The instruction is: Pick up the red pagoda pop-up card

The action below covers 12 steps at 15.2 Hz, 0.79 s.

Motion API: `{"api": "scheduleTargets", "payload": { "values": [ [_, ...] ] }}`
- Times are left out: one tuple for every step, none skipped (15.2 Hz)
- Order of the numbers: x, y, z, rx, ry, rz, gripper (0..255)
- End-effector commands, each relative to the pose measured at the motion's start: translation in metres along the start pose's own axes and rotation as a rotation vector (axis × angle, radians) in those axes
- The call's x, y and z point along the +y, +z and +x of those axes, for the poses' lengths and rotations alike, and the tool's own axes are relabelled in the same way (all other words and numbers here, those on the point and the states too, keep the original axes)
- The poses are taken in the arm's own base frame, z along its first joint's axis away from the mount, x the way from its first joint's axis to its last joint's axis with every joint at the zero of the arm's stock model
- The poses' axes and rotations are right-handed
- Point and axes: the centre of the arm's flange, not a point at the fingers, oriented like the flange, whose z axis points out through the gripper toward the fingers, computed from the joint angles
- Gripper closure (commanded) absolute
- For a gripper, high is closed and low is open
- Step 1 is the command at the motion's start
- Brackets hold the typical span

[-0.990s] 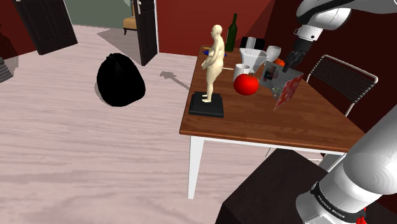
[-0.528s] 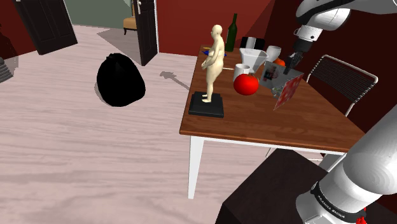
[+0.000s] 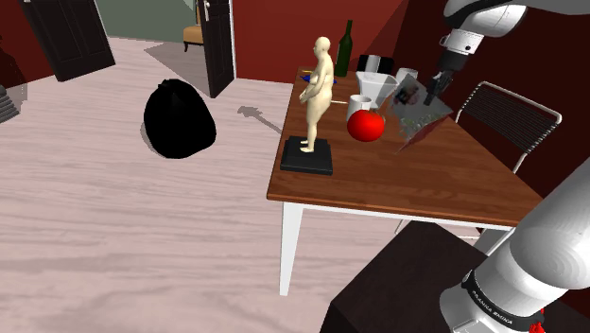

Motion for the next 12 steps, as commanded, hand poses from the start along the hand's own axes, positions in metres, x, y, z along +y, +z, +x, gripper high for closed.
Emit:
{"api": "scheduleTargets", "payload": {
  "values": [
    [0.000, -0.011, 0.001, 0.000, 0.000, 0.000, 255],
    [-0.001, -0.016, 0.002, 0.000, 0.000, 0.000, 255],
    [-0.001, -0.021, 0.002, 0.000, 0.000, 0.000, 255],
    [-0.002, -0.026, 0.002, 0.000, 0.000, 0.000, 255],
    [-0.002, -0.032, 0.003, 0.000, 0.000, 0.000, 255],
    [-0.003, -0.037, 0.003, 0.000, 0.000, 0.000, 255],
    [-0.003, -0.042, 0.004, 0.000, 0.000, 0.000, 255],
    [-0.004, -0.047, 0.004, 0.000, 0.000, 0.000, 255],
    [-0.004, -0.053, 0.005, 0.000, 0.000, 0.000, 255],
    [-0.005, -0.058, 0.005, 0.000, 0.000, 0.000, 255],
    [-0.005, -0.059, 0.005, 0.000, 0.000, 0.000, 255],
    [-0.005, -0.059, 0.005, 0.000, 0.000, 0.000, 255]
  ]
}}
